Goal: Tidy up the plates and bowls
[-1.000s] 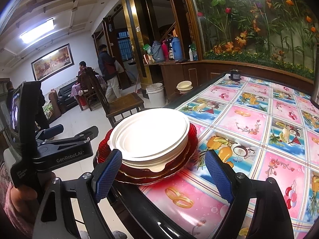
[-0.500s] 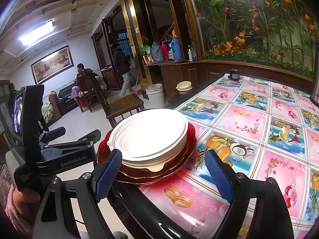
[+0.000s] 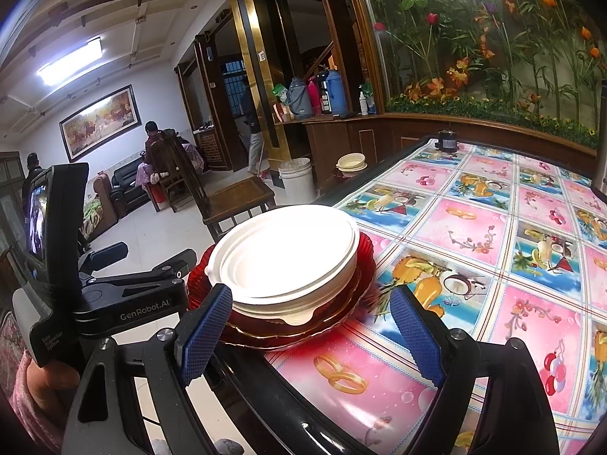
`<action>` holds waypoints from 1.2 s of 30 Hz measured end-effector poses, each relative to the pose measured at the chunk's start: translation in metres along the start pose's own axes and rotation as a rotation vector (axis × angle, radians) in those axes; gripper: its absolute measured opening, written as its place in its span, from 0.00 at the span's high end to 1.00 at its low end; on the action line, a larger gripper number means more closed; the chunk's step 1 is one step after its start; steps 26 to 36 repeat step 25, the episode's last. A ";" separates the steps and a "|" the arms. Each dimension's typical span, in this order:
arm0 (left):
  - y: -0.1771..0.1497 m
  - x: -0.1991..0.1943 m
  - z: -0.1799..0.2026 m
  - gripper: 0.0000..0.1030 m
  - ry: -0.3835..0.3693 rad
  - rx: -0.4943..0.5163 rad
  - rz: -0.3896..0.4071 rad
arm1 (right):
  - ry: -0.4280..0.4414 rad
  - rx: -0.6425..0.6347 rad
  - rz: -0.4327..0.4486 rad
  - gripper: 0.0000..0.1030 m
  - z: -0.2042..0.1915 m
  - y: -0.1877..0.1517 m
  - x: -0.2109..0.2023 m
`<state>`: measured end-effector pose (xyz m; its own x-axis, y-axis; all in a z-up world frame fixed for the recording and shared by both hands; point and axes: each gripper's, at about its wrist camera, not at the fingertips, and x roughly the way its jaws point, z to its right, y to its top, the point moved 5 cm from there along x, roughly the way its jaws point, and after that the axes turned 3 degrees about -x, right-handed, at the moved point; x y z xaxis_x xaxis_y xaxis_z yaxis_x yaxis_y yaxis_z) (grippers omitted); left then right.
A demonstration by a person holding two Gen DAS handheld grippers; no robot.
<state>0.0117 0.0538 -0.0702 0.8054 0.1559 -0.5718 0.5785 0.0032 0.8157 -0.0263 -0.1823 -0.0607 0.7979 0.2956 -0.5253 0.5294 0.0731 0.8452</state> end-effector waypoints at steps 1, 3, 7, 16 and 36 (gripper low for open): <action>0.000 0.000 0.000 0.00 0.000 0.000 0.000 | 0.000 0.000 0.000 0.16 0.000 0.000 0.000; 0.000 0.000 0.000 0.00 -0.001 0.000 -0.001 | -0.001 0.001 0.000 0.16 0.000 0.000 0.000; 0.000 0.000 0.000 0.00 -0.001 0.000 0.000 | 0.000 0.000 -0.001 0.16 0.000 0.000 0.000; 0.001 0.000 0.000 0.00 -0.001 -0.001 0.000 | 0.000 -0.004 0.001 0.16 -0.001 0.001 -0.001; 0.007 -0.011 0.010 0.00 0.019 0.036 0.039 | 0.013 0.003 0.011 0.16 0.001 0.002 -0.003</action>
